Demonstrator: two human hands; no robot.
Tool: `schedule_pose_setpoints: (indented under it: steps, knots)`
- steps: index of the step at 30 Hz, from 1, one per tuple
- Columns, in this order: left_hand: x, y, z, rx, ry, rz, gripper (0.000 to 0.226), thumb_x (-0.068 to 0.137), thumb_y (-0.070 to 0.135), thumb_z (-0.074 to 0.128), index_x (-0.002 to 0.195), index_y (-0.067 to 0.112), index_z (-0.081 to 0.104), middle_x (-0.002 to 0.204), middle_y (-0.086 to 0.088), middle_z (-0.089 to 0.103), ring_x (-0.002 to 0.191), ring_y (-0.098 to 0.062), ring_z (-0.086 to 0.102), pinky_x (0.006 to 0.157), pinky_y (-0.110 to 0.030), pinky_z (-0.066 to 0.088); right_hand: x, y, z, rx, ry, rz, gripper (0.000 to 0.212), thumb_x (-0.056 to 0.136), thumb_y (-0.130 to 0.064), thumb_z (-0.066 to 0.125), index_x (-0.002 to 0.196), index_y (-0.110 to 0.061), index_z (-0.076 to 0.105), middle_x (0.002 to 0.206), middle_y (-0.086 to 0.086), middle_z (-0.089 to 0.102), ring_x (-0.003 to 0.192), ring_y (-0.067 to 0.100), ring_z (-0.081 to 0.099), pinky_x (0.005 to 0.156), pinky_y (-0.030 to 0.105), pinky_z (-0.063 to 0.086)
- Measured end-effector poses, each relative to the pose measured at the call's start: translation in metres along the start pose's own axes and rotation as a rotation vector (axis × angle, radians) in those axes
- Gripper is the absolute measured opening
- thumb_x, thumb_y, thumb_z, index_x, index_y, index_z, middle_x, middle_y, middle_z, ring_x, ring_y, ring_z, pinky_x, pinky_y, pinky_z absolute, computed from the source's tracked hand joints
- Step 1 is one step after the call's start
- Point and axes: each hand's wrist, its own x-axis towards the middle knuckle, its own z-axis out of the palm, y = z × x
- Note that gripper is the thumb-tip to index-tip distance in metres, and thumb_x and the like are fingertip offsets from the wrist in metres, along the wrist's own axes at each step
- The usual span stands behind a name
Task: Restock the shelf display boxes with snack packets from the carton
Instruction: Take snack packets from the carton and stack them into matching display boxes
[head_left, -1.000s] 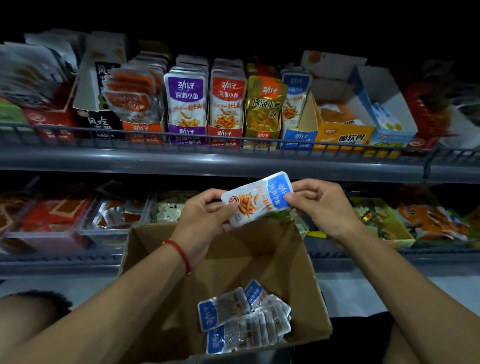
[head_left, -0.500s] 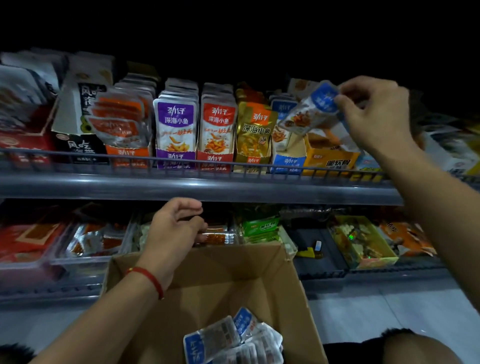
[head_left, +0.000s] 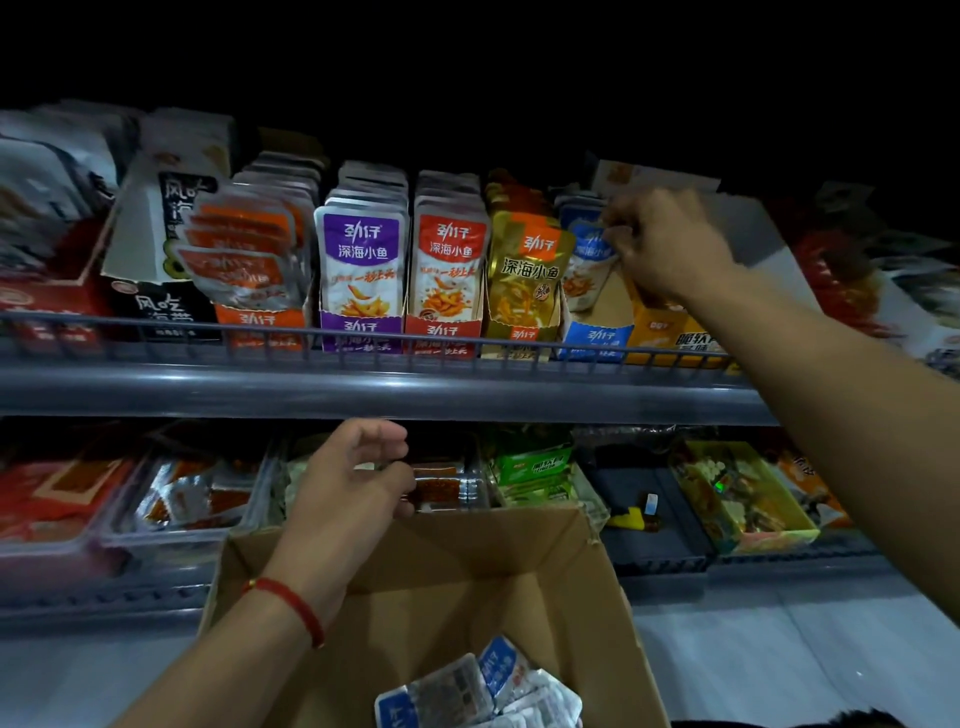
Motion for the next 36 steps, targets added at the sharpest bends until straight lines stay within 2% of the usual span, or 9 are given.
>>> schedule_pose_setpoints:
  steps: [6, 9, 18, 22, 28, 33, 36]
  knots:
    - [0.001, -0.001, -0.001, 0.023, -0.002, 0.001, 0.03, 0.09, -0.005, 0.064, 0.104, 0.021, 0.064, 0.11, -0.003, 0.065, 0.095, -0.023, 0.068, 0.066, -0.029, 0.058, 0.015, 0.009, 0.01, 0.01, 0.042, 0.026, 0.026, 0.101, -0.024, 0.059, 0.125, -0.02, 0.066, 0.118, 0.013, 0.069, 0.11, 0.033, 0.064, 0.089, 0.056, 0.055]
    - [0.0, -0.002, -0.001, 0.032, 0.003, -0.003, 0.03, 0.09, -0.004, 0.064, 0.104, 0.023, 0.064, 0.109, -0.002, 0.065, 0.095, -0.021, 0.068, 0.068, -0.03, 0.057, 0.026, 0.013, 0.016, 0.015, 0.088, 0.01, 0.026, 0.099, -0.026, 0.063, 0.122, -0.017, 0.067, 0.12, 0.013, 0.068, 0.109, 0.032, 0.065, 0.087, 0.054, 0.057]
    - [0.0, -0.003, -0.004, 0.069, 0.01, -0.018, 0.031, 0.089, -0.001, 0.066, 0.101, 0.028, 0.065, 0.107, 0.001, 0.066, 0.095, -0.022, 0.067, 0.081, -0.047, 0.06, 0.033, 0.009, 0.021, -0.016, 0.139, -0.009, 0.03, 0.096, -0.02, 0.066, 0.124, -0.01, 0.062, 0.121, 0.017, 0.063, 0.11, 0.035, 0.063, 0.085, 0.053, 0.056]
    - [-0.001, -0.006, -0.004, 0.078, 0.001, -0.017, 0.03, 0.089, -0.002, 0.066, 0.102, 0.026, 0.065, 0.106, 0.0, 0.067, 0.092, -0.02, 0.067, 0.076, -0.04, 0.06, 0.027, 0.011, 0.015, -0.045, 0.145, -0.038, 0.028, 0.098, -0.015, 0.063, 0.125, -0.009, 0.062, 0.126, 0.018, 0.061, 0.114, 0.037, 0.061, 0.089, 0.051, 0.054]
    - [0.0, -0.015, -0.002, 0.049, -0.008, -0.02, 0.03, 0.088, -0.005, 0.064, 0.102, 0.022, 0.066, 0.106, -0.006, 0.067, 0.089, -0.029, 0.069, 0.068, -0.037, 0.059, 0.011, 0.011, 0.007, -0.059, 0.151, -0.033, 0.034, 0.1, -0.012, 0.058, 0.134, -0.011, 0.06, 0.133, 0.019, 0.054, 0.12, 0.039, 0.052, 0.092, 0.053, 0.049]
    - [0.006, -0.029, -0.002, 0.087, -0.064, -0.036, 0.027, 0.087, -0.007, 0.063, 0.097, 0.018, 0.065, 0.094, -0.011, 0.069, 0.077, -0.03, 0.067, 0.07, -0.045, 0.056, -0.008, 0.004, 0.003, -0.033, 0.213, -0.092, 0.032, 0.098, -0.019, 0.057, 0.129, -0.013, 0.063, 0.129, 0.014, 0.059, 0.117, 0.037, 0.057, 0.087, 0.047, 0.05]
    - [0.006, -0.048, 0.004, 0.187, -0.163, -0.073, 0.025, 0.086, -0.005, 0.063, 0.092, 0.019, 0.065, 0.085, -0.01, 0.069, 0.072, -0.025, 0.063, 0.067, -0.042, 0.052, -0.04, -0.001, 0.005, 0.013, 0.261, -0.164, 0.028, 0.098, -0.024, 0.052, 0.121, -0.015, 0.066, 0.118, 0.012, 0.063, 0.108, 0.033, 0.06, 0.083, 0.042, 0.049]
